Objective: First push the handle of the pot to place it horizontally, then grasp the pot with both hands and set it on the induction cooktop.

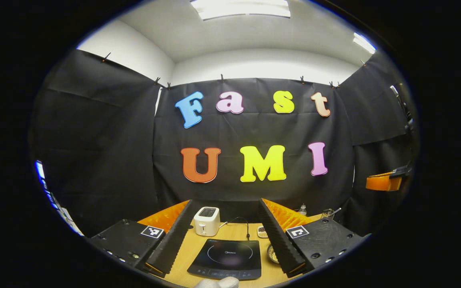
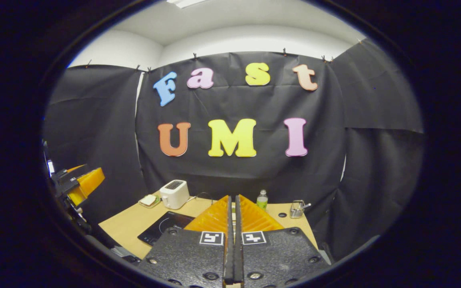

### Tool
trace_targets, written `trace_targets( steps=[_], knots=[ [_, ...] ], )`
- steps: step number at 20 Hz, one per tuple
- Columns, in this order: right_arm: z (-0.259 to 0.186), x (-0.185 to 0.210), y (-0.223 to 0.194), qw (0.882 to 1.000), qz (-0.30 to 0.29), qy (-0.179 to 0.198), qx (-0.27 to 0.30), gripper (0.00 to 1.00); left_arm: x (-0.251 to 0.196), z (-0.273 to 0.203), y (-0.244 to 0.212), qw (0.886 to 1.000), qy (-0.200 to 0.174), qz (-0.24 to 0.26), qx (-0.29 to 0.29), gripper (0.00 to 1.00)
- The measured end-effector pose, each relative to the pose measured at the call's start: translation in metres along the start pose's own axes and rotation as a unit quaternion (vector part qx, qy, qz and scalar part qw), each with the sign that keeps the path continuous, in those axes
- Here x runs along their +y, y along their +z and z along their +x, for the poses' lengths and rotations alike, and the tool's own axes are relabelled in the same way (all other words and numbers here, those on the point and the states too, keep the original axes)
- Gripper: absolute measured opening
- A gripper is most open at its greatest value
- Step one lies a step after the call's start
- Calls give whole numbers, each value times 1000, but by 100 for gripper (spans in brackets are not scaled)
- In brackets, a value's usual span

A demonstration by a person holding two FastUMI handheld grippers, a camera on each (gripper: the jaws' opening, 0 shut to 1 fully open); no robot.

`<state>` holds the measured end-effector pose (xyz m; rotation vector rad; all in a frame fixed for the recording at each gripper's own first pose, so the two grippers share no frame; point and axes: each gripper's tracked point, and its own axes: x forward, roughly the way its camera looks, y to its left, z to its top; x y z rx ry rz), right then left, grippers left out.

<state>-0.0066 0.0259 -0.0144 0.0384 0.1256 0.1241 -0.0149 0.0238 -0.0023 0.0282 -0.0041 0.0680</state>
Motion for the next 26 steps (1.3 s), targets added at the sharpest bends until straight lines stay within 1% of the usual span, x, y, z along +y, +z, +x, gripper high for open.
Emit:
trace_targets(
  steps=[1,2,3,4,5,6,9,12,13,14,15,16,17,18,20,21,23,26],
  knots=[
    [3,-2,-7,1000,-3,-3,7,4,1,-2,-1,1000,1,-2,1,95],
    [5,-5,-16,1000,-6,-4,17,0,1,-3,-2,1000,1,-5,3,95],
    [8,-3,-28,1000,-6,-4,27,4,1,-3,-4,1000,1,-7,5,95],
    [9,-4,-40,999,-9,-3,40,3,1,-5,-5,1000,0,-6,6,95],
    [13,-7,-57,998,-12,-6,56,1,3,-4,-6,1000,1,-3,7,95],
    [16,-8,-74,997,-15,-6,72,4,4,-4,-7,1000,2,-1,7,95],
    [26,-13,-138,990,-34,-14,133,4,6,-4,-10,1000,3,2,9,95],
    [37,-16,-209,979,-44,-9,201,4,11,-3,-13,1000,11,1,13,95],
    [42,-15,-232,974,-44,-7,222,1,13,-3,-14,1000,15,2,16,95],
    [45,-15,-251,969,-48,-3,243,1,15,-3,-16,1000,20,4,18,95],
    [50,-13,-269,964,-53,0,260,4,18,-4,-15,999,26,6,20,95],
    [55,-13,-285,959,-59,2,279,4,21,-5,-15,999,33,10,19,95],
    [58,-11,-302,954,-60,11,294,0,24,-6,-14,999,40,14,20,95],
    [63,-6,-315,949,-56,18,308,4,26,-7,-14,999,47,18,20,95],
    [72,-1,-338,940,-53,31,334,4,30,-9,-15,997,62,22,27,95],
    [78,2,-348,937,-53,35,345,1,31,-12,-16,997,70,24,30,95],
    [89,4,-364,930,-50,41,362,1,35,-12,-17,995,84,29,37,95],
    [101,3,-374,924,-47,45,377,1,38,-16,-18,993,101,37,43,95]
  ],
)
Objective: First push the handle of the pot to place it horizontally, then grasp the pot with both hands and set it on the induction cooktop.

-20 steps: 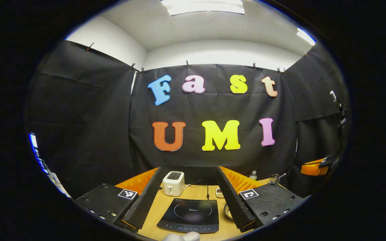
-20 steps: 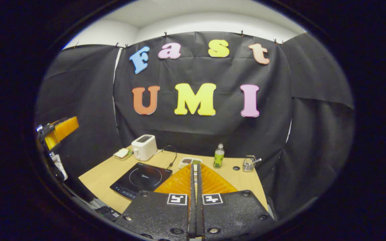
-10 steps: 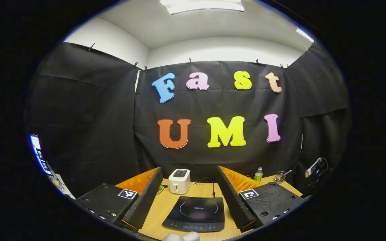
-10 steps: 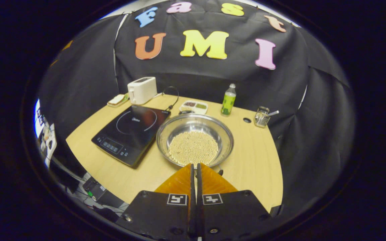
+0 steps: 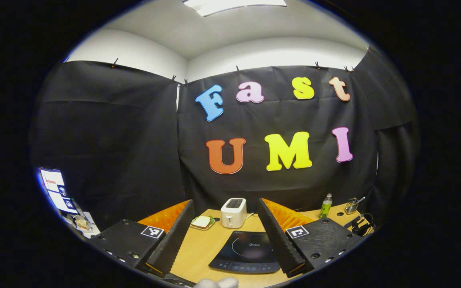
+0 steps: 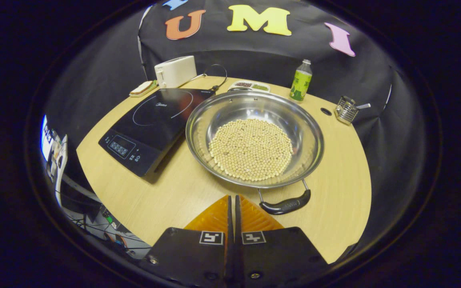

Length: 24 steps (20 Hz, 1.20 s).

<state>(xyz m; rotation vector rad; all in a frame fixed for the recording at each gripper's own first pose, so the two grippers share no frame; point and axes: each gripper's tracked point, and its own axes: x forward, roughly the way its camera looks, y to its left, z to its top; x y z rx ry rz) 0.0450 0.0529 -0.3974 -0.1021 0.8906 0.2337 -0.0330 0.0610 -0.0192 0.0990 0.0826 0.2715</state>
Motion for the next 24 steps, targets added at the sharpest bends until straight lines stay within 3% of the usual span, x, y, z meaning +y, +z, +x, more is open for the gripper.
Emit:
trace_targets(
  steps=[24],
  knots=[
    [12,-79,-1,1000,26,-8,13,1,-41,8,-2,1000,10,6,12,96]
  ],
)
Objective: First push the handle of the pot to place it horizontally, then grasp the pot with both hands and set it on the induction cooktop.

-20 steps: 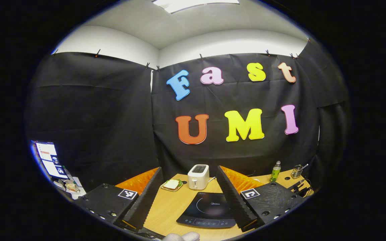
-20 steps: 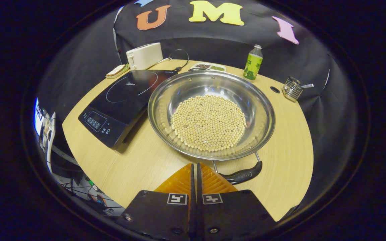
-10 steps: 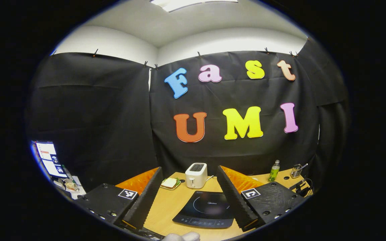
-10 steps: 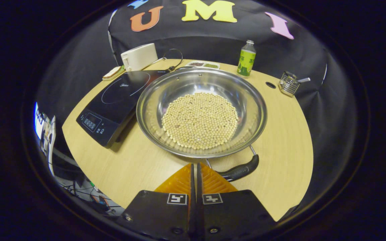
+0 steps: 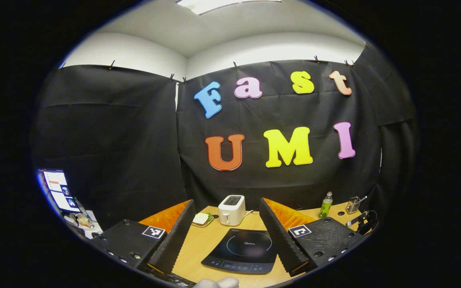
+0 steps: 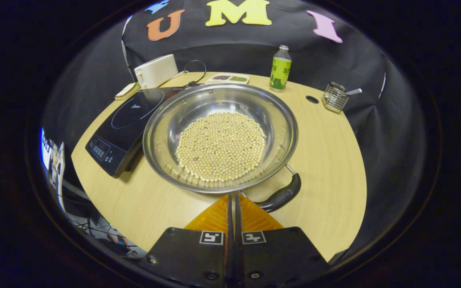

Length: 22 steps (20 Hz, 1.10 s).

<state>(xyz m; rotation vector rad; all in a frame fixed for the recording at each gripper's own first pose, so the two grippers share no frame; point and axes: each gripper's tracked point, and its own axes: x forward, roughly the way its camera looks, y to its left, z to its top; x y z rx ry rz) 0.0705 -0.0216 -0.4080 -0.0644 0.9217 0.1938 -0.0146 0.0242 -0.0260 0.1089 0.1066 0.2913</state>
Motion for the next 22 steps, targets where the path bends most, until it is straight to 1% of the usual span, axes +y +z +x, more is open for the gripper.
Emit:
trace_targets(
  steps=[9,22],
  knots=[
    [6,-41,12,1000,-19,-9,6,0,-19,2,-2,1000,14,1,5,96],
    [23,-99,47,998,-59,-18,-1,1,-52,0,-11,998,54,-2,20,96]
  ],
)
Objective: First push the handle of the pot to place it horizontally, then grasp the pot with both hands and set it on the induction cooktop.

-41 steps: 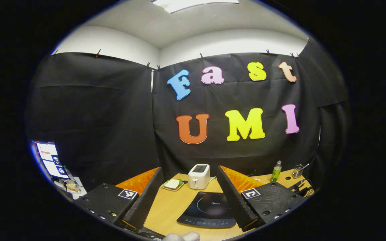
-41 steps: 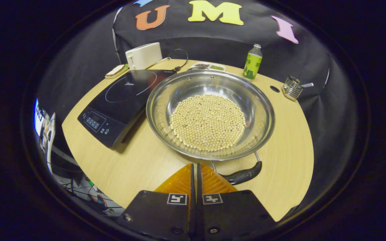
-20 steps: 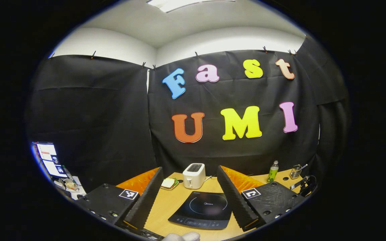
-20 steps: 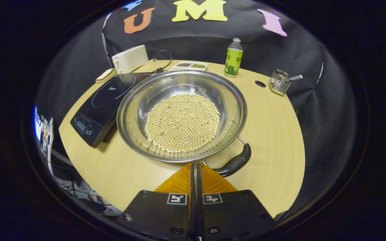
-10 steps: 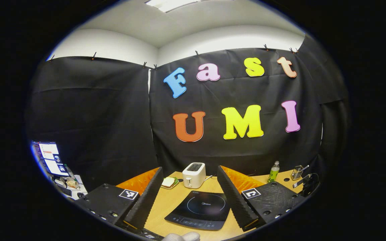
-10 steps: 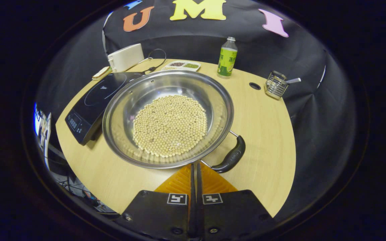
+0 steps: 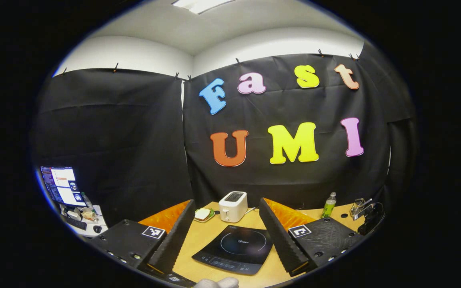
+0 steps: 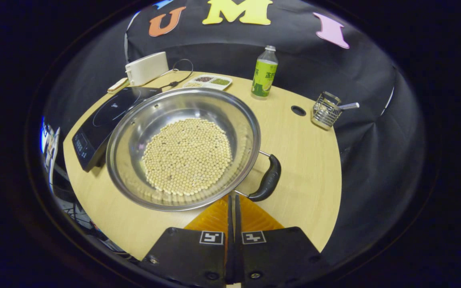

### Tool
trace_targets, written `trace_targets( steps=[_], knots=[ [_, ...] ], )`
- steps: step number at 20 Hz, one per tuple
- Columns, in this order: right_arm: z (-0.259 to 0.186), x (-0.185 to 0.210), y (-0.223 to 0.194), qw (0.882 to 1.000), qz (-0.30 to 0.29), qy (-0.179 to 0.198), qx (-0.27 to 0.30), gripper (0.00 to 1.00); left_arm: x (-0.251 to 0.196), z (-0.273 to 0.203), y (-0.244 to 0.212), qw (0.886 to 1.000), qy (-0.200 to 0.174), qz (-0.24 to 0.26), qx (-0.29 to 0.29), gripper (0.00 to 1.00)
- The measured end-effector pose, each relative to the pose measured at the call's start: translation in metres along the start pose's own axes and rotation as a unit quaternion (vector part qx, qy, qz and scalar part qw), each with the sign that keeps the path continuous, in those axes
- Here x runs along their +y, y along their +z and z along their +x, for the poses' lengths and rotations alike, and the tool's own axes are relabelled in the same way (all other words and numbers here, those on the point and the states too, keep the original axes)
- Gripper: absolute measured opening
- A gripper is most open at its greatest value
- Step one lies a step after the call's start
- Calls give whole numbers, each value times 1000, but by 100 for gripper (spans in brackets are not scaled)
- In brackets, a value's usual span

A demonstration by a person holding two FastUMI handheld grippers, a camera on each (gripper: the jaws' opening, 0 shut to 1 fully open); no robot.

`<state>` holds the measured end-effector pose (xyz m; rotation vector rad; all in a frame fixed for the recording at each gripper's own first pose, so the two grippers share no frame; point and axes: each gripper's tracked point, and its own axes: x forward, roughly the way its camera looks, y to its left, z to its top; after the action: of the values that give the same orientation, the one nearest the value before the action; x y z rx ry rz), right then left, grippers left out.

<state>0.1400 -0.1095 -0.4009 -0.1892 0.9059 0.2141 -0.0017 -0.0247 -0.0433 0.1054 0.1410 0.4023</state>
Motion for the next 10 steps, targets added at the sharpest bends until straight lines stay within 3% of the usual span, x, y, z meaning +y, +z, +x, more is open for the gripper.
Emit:
trace_targets(
  steps=[10],
  knots=[
    [9,-20,5,1000,18,-6,1,1,-7,-3,-8,1000,7,9,13,96]
  ],
)
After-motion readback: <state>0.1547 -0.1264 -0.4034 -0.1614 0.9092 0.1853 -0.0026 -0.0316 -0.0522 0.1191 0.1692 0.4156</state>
